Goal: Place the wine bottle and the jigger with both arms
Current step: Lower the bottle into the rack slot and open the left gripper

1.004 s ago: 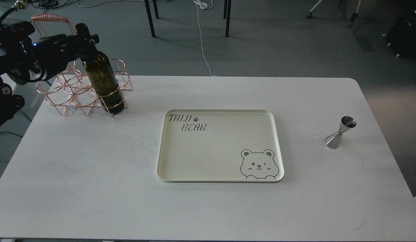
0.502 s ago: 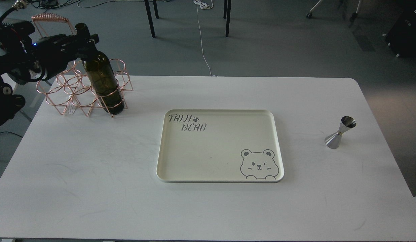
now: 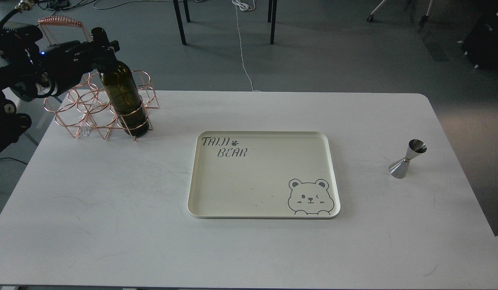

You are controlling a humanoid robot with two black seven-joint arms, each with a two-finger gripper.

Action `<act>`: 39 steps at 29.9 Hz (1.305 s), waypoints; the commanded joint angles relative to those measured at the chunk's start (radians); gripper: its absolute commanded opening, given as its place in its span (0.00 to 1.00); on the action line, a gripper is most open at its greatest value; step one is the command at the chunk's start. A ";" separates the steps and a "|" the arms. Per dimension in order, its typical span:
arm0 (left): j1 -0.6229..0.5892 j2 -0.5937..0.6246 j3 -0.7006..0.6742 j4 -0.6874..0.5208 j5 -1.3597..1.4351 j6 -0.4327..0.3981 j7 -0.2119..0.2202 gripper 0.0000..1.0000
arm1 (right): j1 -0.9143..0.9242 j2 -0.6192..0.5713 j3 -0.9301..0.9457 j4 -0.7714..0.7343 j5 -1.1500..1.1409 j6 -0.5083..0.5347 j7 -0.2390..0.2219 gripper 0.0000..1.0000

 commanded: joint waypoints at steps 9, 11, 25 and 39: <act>-0.002 -0.002 0.023 0.000 0.010 0.000 -0.013 0.17 | 0.000 0.000 0.000 0.000 0.000 0.000 0.000 1.00; -0.002 -0.002 0.023 0.000 0.009 0.002 -0.011 0.16 | 0.000 0.000 0.000 0.000 0.000 0.000 0.000 1.00; -0.011 -0.002 0.023 0.021 0.001 0.002 0.004 0.44 | 0.000 0.000 0.000 0.000 0.001 0.000 -0.002 1.00; -0.012 -0.011 0.009 0.043 -0.008 0.031 0.006 0.86 | 0.000 -0.002 0.000 0.000 0.000 0.000 -0.002 1.00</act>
